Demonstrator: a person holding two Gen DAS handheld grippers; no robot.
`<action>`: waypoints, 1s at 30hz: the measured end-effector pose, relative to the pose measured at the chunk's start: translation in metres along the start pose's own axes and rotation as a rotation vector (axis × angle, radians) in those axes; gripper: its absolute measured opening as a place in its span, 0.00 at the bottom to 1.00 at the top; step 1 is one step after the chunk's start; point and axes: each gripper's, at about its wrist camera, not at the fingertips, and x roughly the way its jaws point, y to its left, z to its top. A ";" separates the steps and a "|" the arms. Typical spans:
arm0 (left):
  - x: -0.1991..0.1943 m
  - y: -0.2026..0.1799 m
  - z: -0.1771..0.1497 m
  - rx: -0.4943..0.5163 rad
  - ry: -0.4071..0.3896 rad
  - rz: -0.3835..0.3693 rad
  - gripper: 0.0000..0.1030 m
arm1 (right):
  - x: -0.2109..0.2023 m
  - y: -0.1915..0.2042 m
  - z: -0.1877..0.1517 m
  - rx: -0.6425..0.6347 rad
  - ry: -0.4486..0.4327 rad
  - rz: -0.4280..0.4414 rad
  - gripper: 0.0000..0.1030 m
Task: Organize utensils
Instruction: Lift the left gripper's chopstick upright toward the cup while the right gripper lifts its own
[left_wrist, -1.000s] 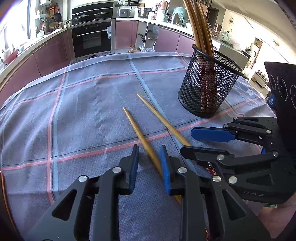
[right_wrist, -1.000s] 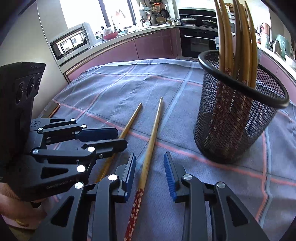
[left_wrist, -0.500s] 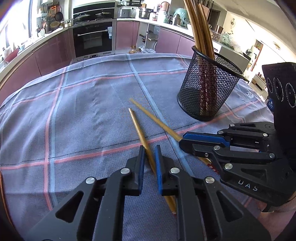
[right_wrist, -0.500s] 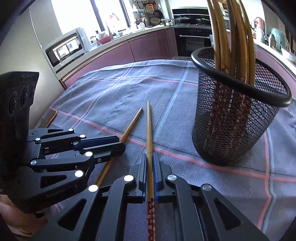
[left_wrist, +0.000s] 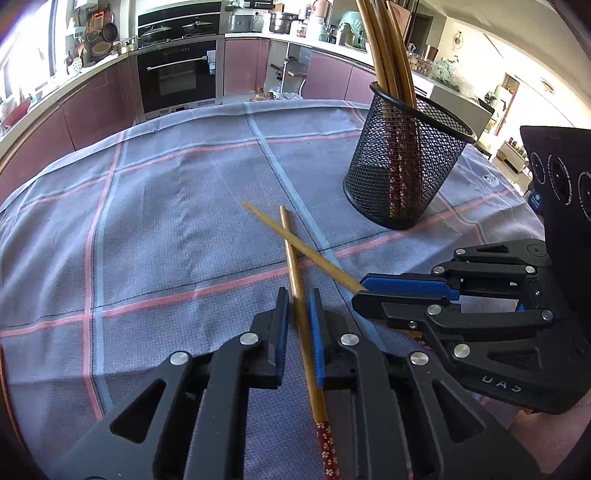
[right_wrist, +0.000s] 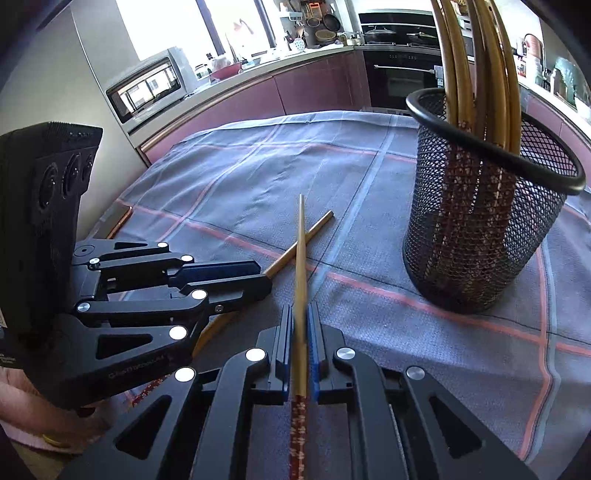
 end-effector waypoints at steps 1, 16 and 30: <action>0.000 0.000 0.000 0.001 0.001 0.000 0.12 | 0.001 0.001 0.000 0.000 0.000 -0.001 0.08; -0.001 0.000 0.001 -0.018 -0.006 0.019 0.08 | -0.008 0.000 0.001 0.000 -0.054 0.000 0.05; -0.031 -0.003 0.007 -0.017 -0.083 -0.016 0.07 | -0.048 -0.001 0.004 0.004 -0.163 0.011 0.06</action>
